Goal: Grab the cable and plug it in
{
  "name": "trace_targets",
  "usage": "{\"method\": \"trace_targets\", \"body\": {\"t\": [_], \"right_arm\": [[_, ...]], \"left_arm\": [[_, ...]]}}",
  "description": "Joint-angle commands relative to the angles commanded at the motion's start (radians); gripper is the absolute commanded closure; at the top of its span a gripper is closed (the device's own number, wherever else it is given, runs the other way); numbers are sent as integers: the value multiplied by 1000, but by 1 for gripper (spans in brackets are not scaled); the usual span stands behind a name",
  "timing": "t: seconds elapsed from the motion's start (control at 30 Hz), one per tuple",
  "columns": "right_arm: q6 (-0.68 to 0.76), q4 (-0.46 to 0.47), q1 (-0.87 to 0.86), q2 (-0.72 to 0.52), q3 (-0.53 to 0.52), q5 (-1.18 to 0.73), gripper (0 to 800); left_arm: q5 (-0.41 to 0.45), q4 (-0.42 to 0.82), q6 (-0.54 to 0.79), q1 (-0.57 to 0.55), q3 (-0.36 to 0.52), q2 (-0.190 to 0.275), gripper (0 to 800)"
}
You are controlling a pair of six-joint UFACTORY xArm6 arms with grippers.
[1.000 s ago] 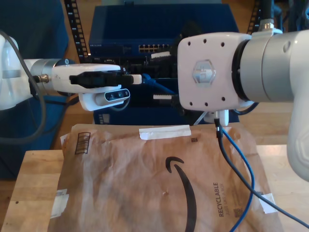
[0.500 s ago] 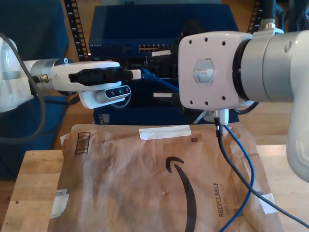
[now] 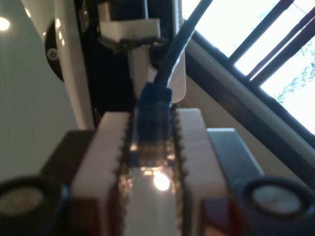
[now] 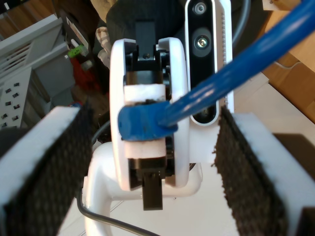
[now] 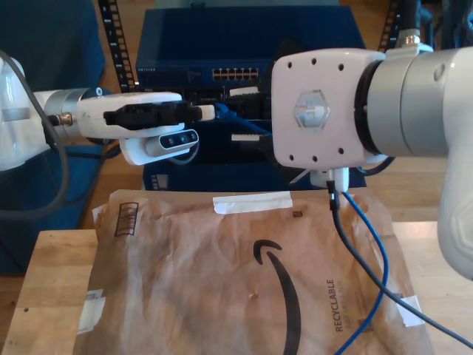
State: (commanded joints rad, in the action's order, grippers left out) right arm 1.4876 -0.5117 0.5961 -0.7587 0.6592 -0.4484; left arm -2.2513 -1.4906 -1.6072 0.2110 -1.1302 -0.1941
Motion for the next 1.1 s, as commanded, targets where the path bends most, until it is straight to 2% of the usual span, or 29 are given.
{"method": "trace_targets", "body": {"t": [0.4, 0.53, 0.6, 0.67, 0.73, 1.1], "right_arm": [[-6, 3, 9, 0, -26, 77, 412], [-8, 3, 35, 0, -32, 77, 365], [-8, 3, 54, -2, -35, 77, 297], [-9, 5, 55, -3, -37, 77, 285], [-25, 5, 55, -5, -35, 77, 234], [-38, 2, 55, -5, -2, 80, 213]], "left_arm": [[-2, 0, -3, 8, 5, 2, 787], [-2, 0, -5, 8, 3, 2, 786], [0, 0, -6, 8, 2, 2, 787], [-2, 0, -6, 8, 3, 2, 787], [-2, 0, -6, 8, 3, 2, 787], [-34, -21, -9, 9, 3, 12, 787]]}}
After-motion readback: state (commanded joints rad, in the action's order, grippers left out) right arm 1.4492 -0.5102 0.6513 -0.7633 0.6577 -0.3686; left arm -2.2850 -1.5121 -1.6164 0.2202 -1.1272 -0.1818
